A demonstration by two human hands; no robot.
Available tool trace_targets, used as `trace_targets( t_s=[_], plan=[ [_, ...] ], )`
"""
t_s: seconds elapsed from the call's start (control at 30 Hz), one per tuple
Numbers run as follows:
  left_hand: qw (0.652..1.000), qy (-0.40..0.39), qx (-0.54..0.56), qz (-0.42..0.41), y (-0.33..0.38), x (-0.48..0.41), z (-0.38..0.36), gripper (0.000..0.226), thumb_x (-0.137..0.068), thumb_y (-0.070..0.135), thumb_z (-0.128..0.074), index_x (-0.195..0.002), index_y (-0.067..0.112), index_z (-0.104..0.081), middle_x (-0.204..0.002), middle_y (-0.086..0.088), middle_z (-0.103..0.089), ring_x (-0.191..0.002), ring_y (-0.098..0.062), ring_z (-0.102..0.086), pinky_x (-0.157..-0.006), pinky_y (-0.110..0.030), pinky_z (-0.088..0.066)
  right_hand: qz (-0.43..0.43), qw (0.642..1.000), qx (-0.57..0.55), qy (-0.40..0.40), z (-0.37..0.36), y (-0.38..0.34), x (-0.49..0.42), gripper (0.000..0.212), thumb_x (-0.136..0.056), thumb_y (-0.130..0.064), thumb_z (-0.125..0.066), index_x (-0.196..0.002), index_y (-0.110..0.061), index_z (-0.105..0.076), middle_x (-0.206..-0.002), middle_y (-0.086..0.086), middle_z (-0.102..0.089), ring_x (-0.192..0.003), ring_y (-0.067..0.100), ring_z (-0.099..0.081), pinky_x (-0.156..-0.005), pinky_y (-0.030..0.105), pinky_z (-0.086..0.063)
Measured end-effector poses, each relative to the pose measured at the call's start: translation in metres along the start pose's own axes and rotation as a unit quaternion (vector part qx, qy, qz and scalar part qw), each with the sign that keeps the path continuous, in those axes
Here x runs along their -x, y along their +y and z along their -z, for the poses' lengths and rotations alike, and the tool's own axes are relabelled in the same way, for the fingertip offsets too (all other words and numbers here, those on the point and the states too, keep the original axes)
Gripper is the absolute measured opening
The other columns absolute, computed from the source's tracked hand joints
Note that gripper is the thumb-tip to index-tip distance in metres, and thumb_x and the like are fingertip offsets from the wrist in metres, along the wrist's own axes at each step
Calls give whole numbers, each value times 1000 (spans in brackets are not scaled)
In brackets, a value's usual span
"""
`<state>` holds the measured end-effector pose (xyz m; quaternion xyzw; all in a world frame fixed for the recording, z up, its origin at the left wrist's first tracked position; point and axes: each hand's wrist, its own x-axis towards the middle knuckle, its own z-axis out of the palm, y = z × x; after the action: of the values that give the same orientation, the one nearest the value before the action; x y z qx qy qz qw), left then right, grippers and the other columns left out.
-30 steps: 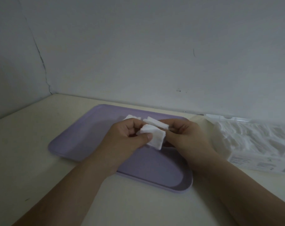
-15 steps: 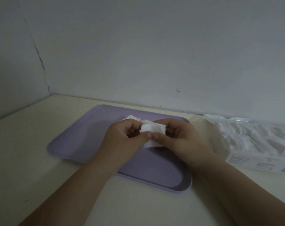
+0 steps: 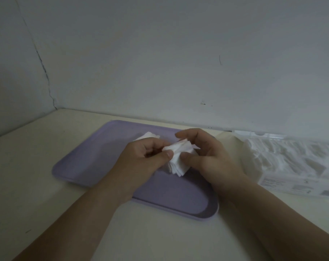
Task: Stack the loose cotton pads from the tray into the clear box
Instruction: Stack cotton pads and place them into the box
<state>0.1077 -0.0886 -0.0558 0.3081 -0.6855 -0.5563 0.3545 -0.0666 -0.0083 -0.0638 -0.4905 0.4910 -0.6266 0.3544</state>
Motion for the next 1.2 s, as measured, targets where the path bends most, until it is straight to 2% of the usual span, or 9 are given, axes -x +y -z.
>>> trace_targets(
  t_s=[0.07,0.17,0.33,0.6,0.77,0.9,0.97,1.07,1.2],
  plan=[
    [1000,1,0,9,-2,-1,2,13,-96,15,-68,-98,19,-80,-72,-5,-71,-56,-9,-54,-54,-22,-41,21,999,27,15,0,0,0,42,-86,8,-70,-115,-23,-74,-106,4,-76,-92,17,-71,-88,40,-58],
    [1000,12,18,14,-2,-3,3,14,-97,16,-67,-100,16,-81,-73,-9,-71,-61,-16,-52,-56,-26,-42,49,994,77,56,-2,1,0,31,-87,2,-75,-108,-21,-79,-110,-1,-76,-99,11,-72,-90,29,-55],
    [998,21,57,20,-4,-6,3,15,-97,8,-65,-103,7,-79,-81,-14,-73,-68,-20,-60,-57,-29,-46,66,990,74,97,-4,-1,0,21,-82,2,-80,-98,-13,-82,-105,-1,-76,-88,1,-69,-82,17,-53],
    [995,83,55,24,-6,-7,4,13,-97,9,-66,-99,9,-79,-77,-10,-72,-64,-14,-60,-57,-30,-47,61,984,103,132,-2,3,-2,12,-83,-12,-83,-89,-22,-83,-96,-3,-76,-94,21,-72,-90,43,-58],
    [995,99,-3,-5,-3,-4,1,15,-96,10,-67,-101,16,-80,-78,-7,-75,-60,-8,-60,-52,-13,-44,35,991,79,103,-2,-1,-1,9,-84,-12,-82,-90,-19,-82,-76,-4,-75,-64,7,-61,-64,27,-52],
    [998,44,-34,3,0,1,0,14,-96,19,-68,-94,21,-81,-75,-6,-76,-56,-11,-54,-54,-19,-42,26,992,82,96,-2,-2,-1,9,-84,-12,-82,-91,-17,-81,-78,0,-76,-60,5,-61,-60,23,-52],
    [999,43,-21,9,0,1,0,13,-95,17,-67,-95,19,-81,-69,-3,-74,-56,-12,-52,-53,-21,-41,26,991,90,97,-2,0,-1,12,-83,-10,-83,-92,-19,-80,-78,1,-75,-63,6,-63,-64,24,-52],
    [998,70,-2,9,-1,-1,-1,17,-96,5,-63,-99,12,-78,-61,7,-68,-51,-2,-55,-50,-10,-41,26,991,89,96,-1,1,-2,21,-81,-7,-84,-95,-21,-77,-74,2,-68,-67,11,-60,-68,31,-52],
    [998,58,-1,10,0,-1,-2,17,-97,5,-63,-101,13,-79,-68,3,-71,-56,-4,-57,-50,-9,-41,20,989,112,98,-1,1,-3,26,-82,-10,-84,-102,-23,-73,-71,-9,-65,-67,12,-60,-73,48,-56]
  ],
)
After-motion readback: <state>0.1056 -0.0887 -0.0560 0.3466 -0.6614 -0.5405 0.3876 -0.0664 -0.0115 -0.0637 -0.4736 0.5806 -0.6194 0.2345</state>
